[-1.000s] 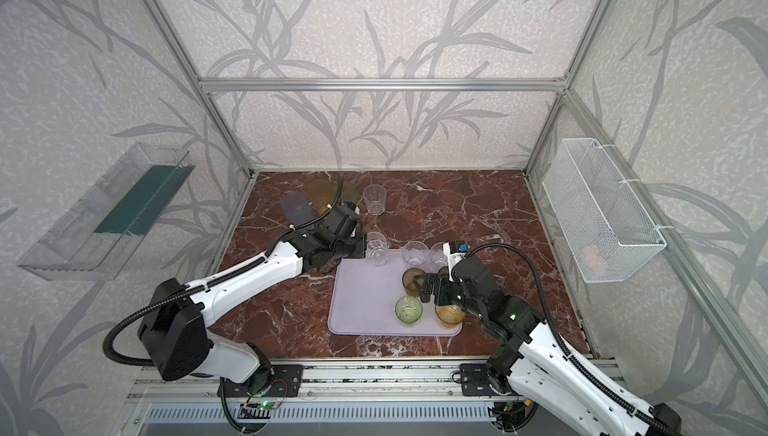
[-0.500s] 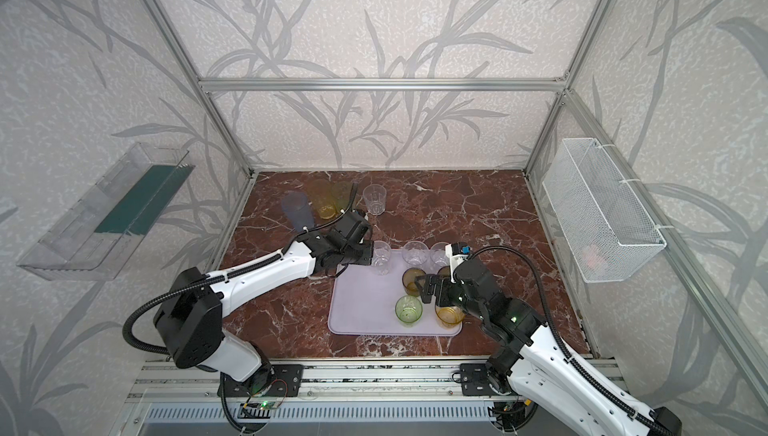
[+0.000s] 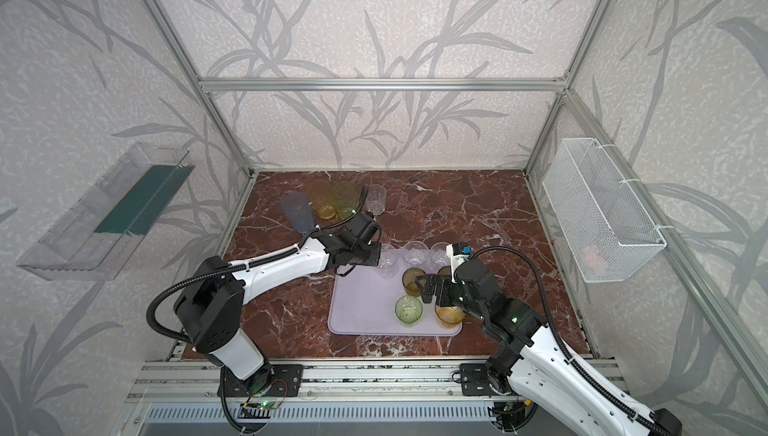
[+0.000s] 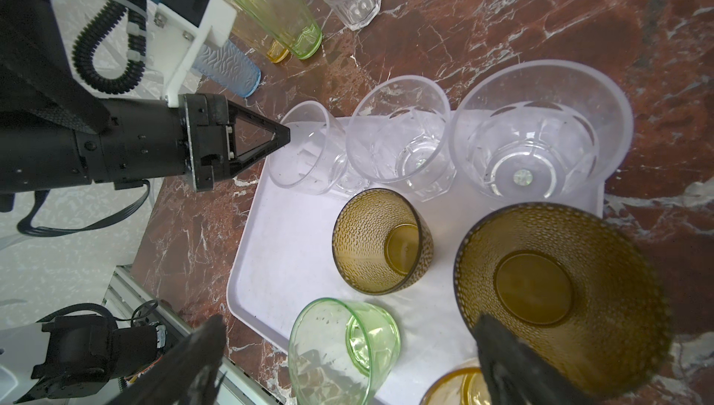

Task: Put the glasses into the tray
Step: 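Lower the clear glass onto the tray beside the other clear glasses and release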

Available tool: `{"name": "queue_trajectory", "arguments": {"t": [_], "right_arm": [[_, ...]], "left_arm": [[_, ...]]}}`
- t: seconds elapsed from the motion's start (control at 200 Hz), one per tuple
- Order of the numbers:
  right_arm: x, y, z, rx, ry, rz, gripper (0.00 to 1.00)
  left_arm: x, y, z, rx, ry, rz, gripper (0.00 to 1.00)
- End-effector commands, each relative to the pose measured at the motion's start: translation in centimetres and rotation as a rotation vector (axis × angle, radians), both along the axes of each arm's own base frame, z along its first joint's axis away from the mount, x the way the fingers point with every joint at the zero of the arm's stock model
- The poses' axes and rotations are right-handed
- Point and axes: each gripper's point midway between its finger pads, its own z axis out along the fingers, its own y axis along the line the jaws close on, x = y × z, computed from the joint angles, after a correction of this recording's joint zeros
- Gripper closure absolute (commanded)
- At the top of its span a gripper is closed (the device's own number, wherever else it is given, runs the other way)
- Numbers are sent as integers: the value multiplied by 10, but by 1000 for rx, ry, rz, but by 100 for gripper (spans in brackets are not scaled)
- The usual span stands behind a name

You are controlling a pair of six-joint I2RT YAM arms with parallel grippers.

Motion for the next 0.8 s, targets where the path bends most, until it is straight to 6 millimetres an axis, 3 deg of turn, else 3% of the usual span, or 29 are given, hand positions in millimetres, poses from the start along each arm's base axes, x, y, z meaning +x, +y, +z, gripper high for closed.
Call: {"name": "queue_trajectory", "arguments": {"t": [0.0, 0.215, 0.32, 0.57, 0.72, 0.795], "right_arm": [[1, -5, -2, -5, -3, -17, 1], [0, -5, -4, -6, 1, -16, 1], [1, -4, -3, -5, 0, -14, 1], [2, -2, 3, -6, -6, -1, 1], [5, 4, 16, -5, -26, 25, 1], [10, 9, 24, 8, -41, 30, 1]], "left_arm": [[9, -14, 14, -44, -32, -2, 100], [8, -18, 10, -48, -6, -3, 98], [8, -16, 15, -50, -15, -1, 71], [7, -6, 43, -68, -83, 10, 22], [8, 8, 64, -101, -165, 57, 1], [7, 20, 78, -105, -223, 75, 1]]}}
